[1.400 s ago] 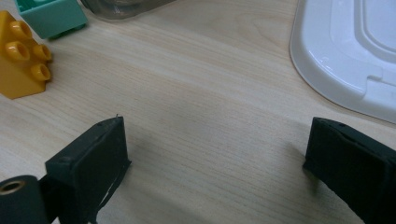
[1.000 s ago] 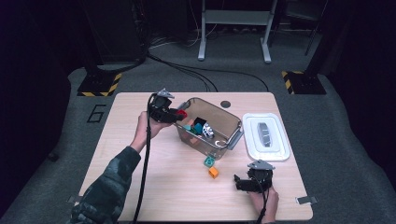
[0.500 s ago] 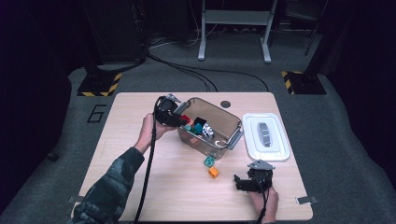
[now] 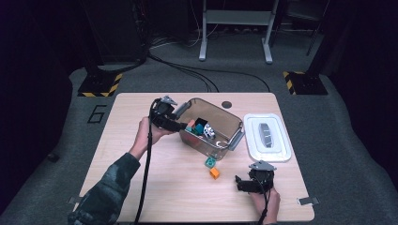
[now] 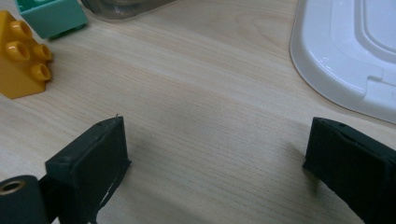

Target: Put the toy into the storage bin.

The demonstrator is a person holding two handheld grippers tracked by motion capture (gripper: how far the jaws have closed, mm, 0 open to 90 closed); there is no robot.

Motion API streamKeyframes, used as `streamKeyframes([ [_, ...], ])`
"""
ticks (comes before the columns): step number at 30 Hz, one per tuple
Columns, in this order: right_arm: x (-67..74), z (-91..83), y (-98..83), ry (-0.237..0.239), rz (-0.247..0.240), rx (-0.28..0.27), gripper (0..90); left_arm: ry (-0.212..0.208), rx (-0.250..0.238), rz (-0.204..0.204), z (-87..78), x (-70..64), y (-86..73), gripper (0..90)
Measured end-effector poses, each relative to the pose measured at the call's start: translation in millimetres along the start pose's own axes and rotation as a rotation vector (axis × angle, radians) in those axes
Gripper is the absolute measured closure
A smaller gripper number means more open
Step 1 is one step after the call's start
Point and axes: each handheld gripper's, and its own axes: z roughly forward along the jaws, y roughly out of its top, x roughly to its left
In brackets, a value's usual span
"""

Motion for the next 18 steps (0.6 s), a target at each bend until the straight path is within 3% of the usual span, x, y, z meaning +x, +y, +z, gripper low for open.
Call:
streamKeyframes([
  [9, 0.1, 0.0, 0.0, -0.001, 0.001, 0.0, 4.7, 0.001, -0.059, -0.011, -18.3, -9.7, -21.0, 16.7],
  [18, 0.1, 0.0, 0.0, -0.001, 0.001, 0.0, 4.7, -0.019, -0.09, -0.012, -15.0, -26.8, -50.3, 14.0],
])
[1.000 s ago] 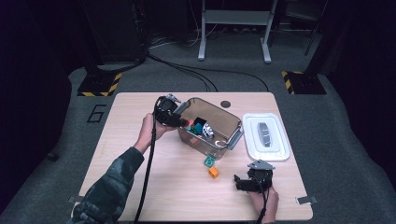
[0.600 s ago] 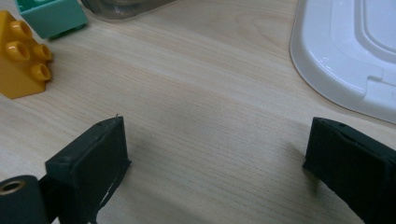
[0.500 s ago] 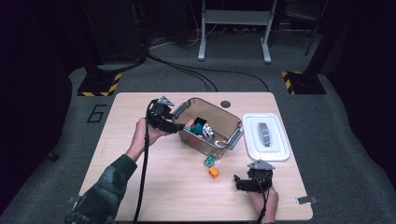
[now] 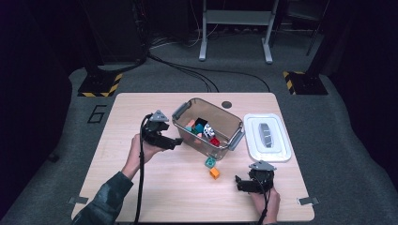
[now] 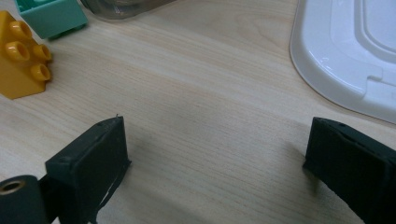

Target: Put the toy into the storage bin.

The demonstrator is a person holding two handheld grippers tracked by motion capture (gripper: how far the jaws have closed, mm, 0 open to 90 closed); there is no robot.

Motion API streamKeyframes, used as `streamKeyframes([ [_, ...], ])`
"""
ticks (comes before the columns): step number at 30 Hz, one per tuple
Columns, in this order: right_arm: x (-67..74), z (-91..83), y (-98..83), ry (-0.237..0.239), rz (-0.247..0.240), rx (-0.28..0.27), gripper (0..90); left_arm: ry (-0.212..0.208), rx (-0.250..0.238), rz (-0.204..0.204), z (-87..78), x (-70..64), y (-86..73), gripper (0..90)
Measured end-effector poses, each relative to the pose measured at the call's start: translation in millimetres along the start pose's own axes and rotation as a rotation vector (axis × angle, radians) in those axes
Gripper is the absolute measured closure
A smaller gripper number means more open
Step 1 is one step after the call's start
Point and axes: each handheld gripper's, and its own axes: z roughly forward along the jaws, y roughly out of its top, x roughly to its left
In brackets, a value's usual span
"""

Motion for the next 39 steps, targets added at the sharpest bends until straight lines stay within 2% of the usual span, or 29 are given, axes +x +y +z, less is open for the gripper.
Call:
streamKeyframes([
  [4, 0.0, 0.0, 0.0, 0.0, 0.0, 0.0, 4.8, -0.008, 0.012, 0.01, 5.9, -9.7, -11.9, 13.6],
  [11, -0.2, 0.0, 0.0, 0.0, -0.002, -0.001, 4.9, -0.037, 0.021, -0.002, 22.5, -26.0, -34.5, 14.5],
  [14, -0.1, 0.0, -0.1, -0.001, -0.003, -0.002, 4.9, -0.055, 0.015, -0.02, 29.9, -34.2, -42.9, 13.9],
  [21, 0.0, 0.0, 0.0, -0.001, -0.002, -0.001, 4.9, -0.083, 0.024, 0.004, 49.6, -58.5, -56.5, 11.5],
  [26, -0.1, 0.0, 0.0, -0.001, -0.002, -0.001, 4.9, -0.111, 0.031, -0.009, 65.7, -74.6, -59.3, 7.1],
  [33, 0.0, 0.0, 0.0, -0.002, -0.002, -0.001, 4.9, -0.112, 0.04, 0.043, 84.0, -96.2, -59.5, 5.4],
  [39, -0.1, -0.1, -0.1, -0.002, -0.002, -0.001, 5.0, -0.121, 0.055, 0.072, 97.5, -112.0, -61.0, 4.4],
])
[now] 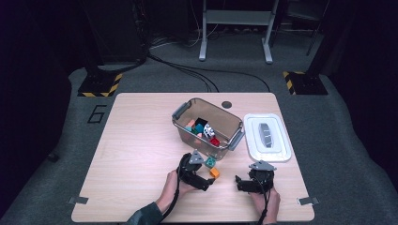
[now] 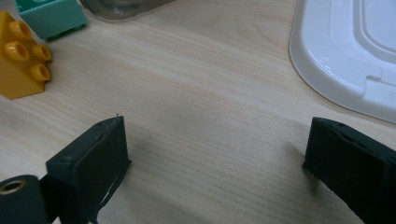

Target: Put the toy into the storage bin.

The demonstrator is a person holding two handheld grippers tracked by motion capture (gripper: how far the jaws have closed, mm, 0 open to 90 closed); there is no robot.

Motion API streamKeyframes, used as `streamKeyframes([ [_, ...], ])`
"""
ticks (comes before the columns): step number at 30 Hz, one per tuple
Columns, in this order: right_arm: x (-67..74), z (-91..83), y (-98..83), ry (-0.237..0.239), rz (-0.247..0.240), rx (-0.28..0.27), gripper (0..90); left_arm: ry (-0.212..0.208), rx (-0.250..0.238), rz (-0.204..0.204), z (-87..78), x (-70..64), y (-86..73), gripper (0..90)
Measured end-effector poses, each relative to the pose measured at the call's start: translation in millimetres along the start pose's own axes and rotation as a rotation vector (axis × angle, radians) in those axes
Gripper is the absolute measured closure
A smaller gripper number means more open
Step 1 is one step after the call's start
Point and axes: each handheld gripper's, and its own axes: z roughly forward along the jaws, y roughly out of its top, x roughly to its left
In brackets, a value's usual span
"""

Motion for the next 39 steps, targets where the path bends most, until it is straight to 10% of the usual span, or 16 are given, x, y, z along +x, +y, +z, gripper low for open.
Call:
streamKeyframes([
  [25, 0.0, 0.0, 0.0, 0.0, -0.001, -0.001, 5.0, 0.045, -0.013, 0.122, 20.4, -25.0, 8.7, 57.0],
  [39, 0.0, 0.0, 0.0, 0.0, 0.0, -0.001, 5.0, 0.012, -0.019, 0.117, 10.6, -21.2, 9.0, 59.1],
])
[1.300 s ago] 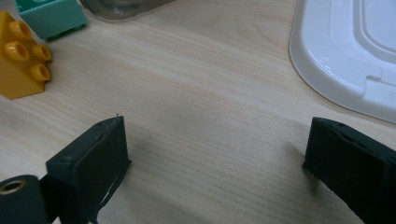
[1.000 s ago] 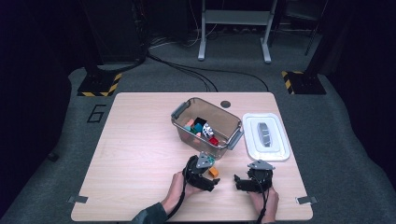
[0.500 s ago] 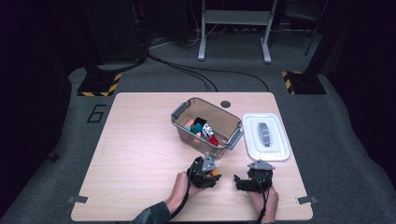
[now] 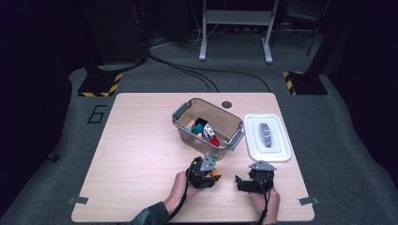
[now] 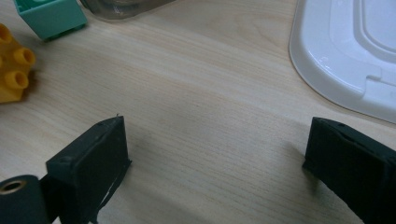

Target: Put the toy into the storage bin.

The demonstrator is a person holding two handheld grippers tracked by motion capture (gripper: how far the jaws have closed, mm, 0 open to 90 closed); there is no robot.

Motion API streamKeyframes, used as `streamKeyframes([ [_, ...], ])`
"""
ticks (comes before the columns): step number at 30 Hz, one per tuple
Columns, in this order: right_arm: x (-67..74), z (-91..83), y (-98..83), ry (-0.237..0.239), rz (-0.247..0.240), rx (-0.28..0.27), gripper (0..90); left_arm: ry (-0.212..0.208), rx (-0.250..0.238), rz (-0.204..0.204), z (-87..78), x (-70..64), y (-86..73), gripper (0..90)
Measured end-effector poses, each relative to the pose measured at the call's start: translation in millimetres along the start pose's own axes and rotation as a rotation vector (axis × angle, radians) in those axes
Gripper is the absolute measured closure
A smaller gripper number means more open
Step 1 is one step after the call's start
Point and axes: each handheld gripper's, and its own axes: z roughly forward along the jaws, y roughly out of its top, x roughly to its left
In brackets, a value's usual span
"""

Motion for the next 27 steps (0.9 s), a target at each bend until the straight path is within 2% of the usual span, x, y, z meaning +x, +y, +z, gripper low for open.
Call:
streamKeyframes([
  [13, 0.0, 0.0, 0.0, 0.0, 0.0, 0.0, 5.0, 0.019, -0.01, -0.004, -23.6, 16.9, 0.2, 59.2],
  [18, 0.0, 0.0, 0.0, 0.0, 0.0, 0.0, 5.0, 0.045, -0.013, -0.007, -33.9, 26.6, -0.6, 59.1],
  [27, 0.0, 0.0, 0.0, 0.0, 0.0, 0.0, 5.0, 0.081, -0.013, -0.044, -53.4, 48.2, -5.7, 59.1],
])
